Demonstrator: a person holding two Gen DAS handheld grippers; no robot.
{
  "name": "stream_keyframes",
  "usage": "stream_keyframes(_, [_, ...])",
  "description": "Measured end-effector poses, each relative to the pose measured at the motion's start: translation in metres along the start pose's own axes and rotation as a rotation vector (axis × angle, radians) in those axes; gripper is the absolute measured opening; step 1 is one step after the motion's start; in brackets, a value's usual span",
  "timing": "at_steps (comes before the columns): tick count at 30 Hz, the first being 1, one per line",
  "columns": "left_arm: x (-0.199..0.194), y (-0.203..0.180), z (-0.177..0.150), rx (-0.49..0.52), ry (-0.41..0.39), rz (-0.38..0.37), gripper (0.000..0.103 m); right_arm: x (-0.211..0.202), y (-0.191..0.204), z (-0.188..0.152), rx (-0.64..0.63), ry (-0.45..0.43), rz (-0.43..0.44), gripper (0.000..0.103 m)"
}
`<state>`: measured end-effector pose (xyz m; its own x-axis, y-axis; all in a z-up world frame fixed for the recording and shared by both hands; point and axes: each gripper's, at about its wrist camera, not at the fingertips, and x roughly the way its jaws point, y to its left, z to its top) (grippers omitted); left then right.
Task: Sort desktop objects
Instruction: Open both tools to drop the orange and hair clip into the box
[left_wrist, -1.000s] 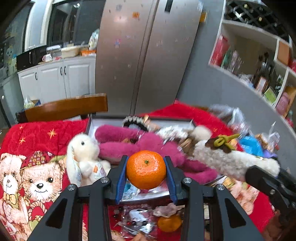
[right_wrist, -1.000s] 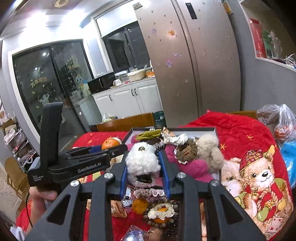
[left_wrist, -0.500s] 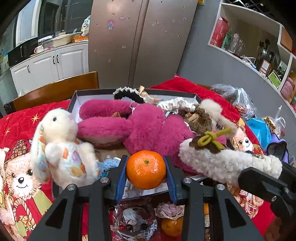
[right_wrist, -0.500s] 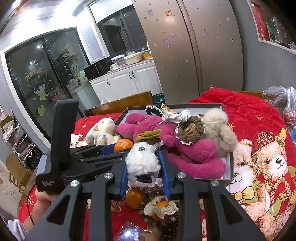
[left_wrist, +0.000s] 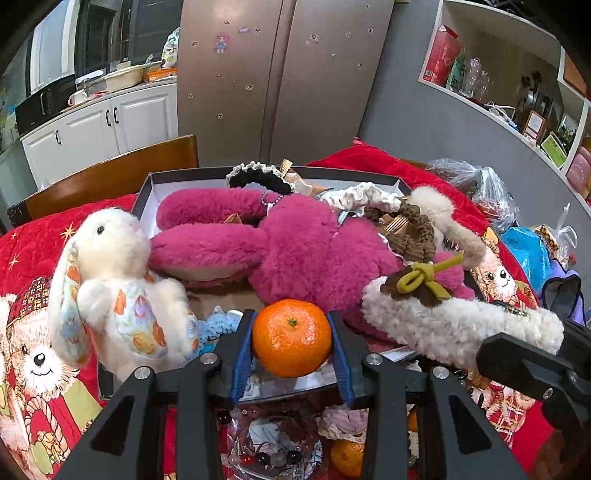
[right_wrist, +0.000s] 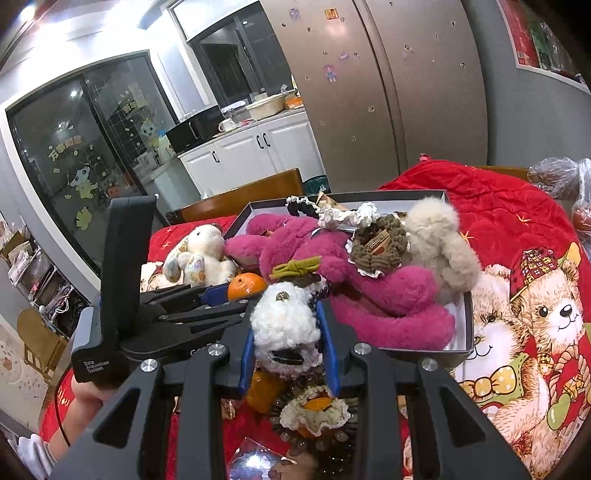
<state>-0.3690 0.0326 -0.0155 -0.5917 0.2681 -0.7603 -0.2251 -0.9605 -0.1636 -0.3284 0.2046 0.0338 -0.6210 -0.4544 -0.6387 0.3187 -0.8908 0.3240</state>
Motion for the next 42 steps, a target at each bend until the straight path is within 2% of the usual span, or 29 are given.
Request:
stream_keyframes(13, [0.006, -0.006, -0.003, 0.035, 0.005, 0.013, 0.038, 0.011, -0.012, -0.004, 0.041, 0.030, 0.033, 0.031])
stream_keyframes(25, [0.008, -0.002, -0.002, 0.021, 0.018, -0.001, 0.039, 0.015, -0.020, -0.006, 0.071, 0.043, 0.049, 0.032])
stream_keyframes(26, [0.008, -0.002, -0.002, 0.020, 0.022, 0.001, 0.042, 0.015, -0.021, -0.006, 0.072, 0.044, 0.050, 0.034])
stream_keyframes(27, [0.009, -0.002, -0.002, 0.017, 0.028, 0.008, 0.052, 0.015, -0.021, -0.006, 0.076, 0.042, 0.046, 0.034])
stream_keyframes(30, [0.007, 0.001, -0.002, -0.003, 0.018, -0.001, 0.068, 0.012, -0.022, -0.005, 0.079, 0.031, 0.052, 0.035])
stream_keyframes(31, [0.006, 0.002, -0.002, -0.009, 0.019, -0.020, 0.070, 0.012, -0.022, -0.005, 0.078, 0.029, 0.047, 0.037])
stream_keyframes(33, [0.006, 0.002, -0.001, -0.018, 0.050, -0.037, 0.088, 0.008, -0.021, -0.004, 0.070, 0.015, 0.047, 0.049])
stream_keyframes(34, [0.005, 0.001, -0.001, -0.012, 0.060, -0.046, 0.090, 0.005, -0.019, -0.002, 0.065, 0.006, 0.041, 0.051])
stream_keyframes(35, [0.003, 0.000, 0.000, -0.006, 0.048, -0.044, 0.091, 0.003, -0.019, -0.002, 0.059, 0.002, 0.040, 0.060])
stream_keyframes(37, [-0.003, -0.004, 0.001, 0.013, 0.013, -0.015, 0.095, -0.001, -0.017, 0.000, 0.050, -0.009, 0.054, 0.070])
stream_keyframes(38, [-0.005, -0.006, 0.002, 0.015, 0.008, -0.024, 0.102, -0.005, -0.016, 0.001, 0.044, -0.018, 0.059, 0.075])
stream_keyframes(40, [-0.012, -0.006, 0.004, 0.007, -0.007, -0.055, 0.103, -0.011, -0.014, 0.003, 0.034, -0.034, 0.062, 0.087])
stream_keyframes(42, [-0.020, -0.006, 0.007, 0.011, -0.041, -0.039, 0.103, -0.017, -0.011, 0.004, 0.019, -0.054, 0.078, 0.096])
